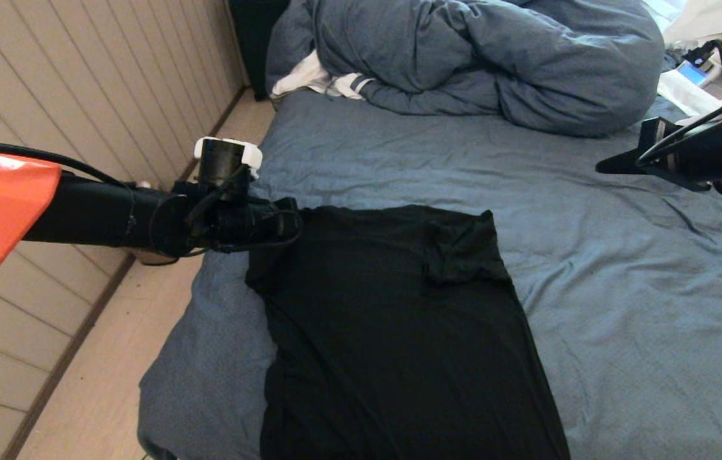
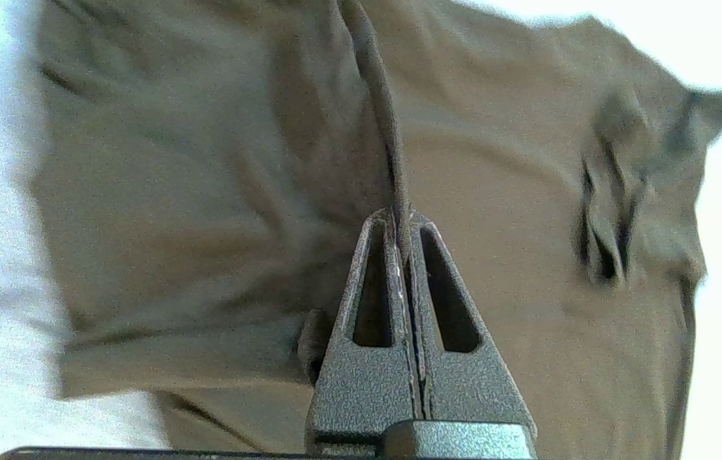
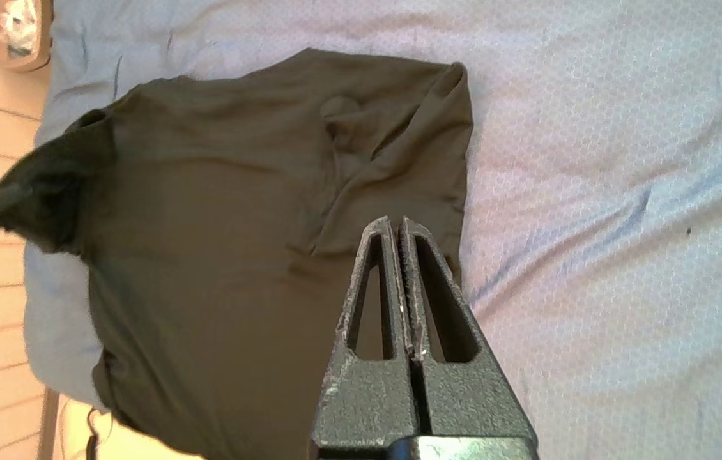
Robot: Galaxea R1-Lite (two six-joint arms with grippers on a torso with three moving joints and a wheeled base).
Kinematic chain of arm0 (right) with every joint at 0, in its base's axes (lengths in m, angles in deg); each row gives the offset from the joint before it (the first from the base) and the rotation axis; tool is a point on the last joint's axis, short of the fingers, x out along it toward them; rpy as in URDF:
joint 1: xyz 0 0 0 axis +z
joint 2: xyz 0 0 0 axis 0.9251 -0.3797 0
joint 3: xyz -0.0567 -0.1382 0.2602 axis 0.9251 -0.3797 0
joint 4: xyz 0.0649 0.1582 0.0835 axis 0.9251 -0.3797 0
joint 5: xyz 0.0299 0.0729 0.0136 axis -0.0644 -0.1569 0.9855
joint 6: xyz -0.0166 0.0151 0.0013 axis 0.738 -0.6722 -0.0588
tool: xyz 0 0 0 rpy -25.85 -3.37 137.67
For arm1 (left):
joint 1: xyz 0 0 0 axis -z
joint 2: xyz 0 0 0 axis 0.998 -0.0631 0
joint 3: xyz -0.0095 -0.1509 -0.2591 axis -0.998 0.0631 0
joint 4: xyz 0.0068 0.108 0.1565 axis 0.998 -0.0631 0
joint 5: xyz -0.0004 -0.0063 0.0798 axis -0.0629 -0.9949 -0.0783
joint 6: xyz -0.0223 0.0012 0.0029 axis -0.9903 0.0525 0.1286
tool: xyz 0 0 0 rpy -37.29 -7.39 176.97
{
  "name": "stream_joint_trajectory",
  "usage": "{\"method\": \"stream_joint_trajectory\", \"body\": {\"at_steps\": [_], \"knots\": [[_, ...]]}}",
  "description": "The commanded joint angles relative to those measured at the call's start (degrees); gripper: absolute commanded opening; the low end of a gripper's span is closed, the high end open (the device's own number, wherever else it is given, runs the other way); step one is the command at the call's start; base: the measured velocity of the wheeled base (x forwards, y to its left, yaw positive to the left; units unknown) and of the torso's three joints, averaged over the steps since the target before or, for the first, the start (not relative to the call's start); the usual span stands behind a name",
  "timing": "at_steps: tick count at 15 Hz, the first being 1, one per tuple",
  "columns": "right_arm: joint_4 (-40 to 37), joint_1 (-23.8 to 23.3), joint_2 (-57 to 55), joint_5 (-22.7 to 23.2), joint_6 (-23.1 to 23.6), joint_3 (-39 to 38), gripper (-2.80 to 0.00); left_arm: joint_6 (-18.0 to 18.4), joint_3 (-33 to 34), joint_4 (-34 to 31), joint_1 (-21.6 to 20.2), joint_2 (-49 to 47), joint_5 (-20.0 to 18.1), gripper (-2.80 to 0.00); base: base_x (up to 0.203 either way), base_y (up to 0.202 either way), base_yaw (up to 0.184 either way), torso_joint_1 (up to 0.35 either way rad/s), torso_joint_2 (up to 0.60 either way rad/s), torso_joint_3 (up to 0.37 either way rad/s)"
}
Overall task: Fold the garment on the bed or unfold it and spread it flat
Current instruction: Fold the black T-shirt
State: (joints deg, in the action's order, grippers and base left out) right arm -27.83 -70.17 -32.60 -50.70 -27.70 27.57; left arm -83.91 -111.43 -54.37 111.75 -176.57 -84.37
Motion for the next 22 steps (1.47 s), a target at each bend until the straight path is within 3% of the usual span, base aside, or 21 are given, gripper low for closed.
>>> {"method": "stream_joint_trajectory", "body": {"at_steps": [1, 4, 8, 12, 13, 19, 22], "knots": [[1.6, -0.3, -0.6, 0.2, -0.1, -1.5, -2.8, -0.3, 0.6, 0.1, 2.0, -0.6, 0.5, -2.8, 0.0, 0.0, 0.0, 0.0, 0.0, 0.0], [3.9, -0.3, -1.3, 0.1, -0.1, -1.8, -2.8, -0.5, 1.2, 0.6, 4.3, -2.5, 3.2, -2.8, 0.0, 0.0, 0.0, 0.0, 0.0, 0.0], [3.9, -1.1, -1.9, 0.1, 0.0, -1.4, -2.8, -0.6, 0.4, 0.7, 6.3, -5.3, 4.0, -2.8, 0.0, 0.0, 0.0, 0.0, 0.0, 0.0], [4.0, -1.8, -2.4, 0.1, 0.1, -1.2, -2.8, -0.1, -0.7, 0.3, 7.1, -6.3, 8.4, -2.8, 0.0, 0.0, 0.0, 0.0, 0.0, 0.0], [4.0, -1.9, -2.5, 0.3, 0.1, -1.1, -2.8, 0.0, -1.2, -0.1, 7.2, -6.5, 8.9, 0.0, 0.0, 0.0, 0.0, 0.0, 0.0, 0.0], [4.0, -2.8, -2.4, 0.6, 0.1, -1.2, -2.8, -0.1, -1.8, -0.9, 9.1, -3.6, 9.1, 0.0, 0.0, 0.0, 0.0, 0.0, 0.0, 0.0], [3.9, -2.8, -2.2, 1.5, 0.1, -1.2, -2.8, 0.0, -6.0, -2.7, 7.6, -4.2, 9.2, 0.0, 0.0, 0.0, 0.0, 0.0, 0.0, 0.0]]}}
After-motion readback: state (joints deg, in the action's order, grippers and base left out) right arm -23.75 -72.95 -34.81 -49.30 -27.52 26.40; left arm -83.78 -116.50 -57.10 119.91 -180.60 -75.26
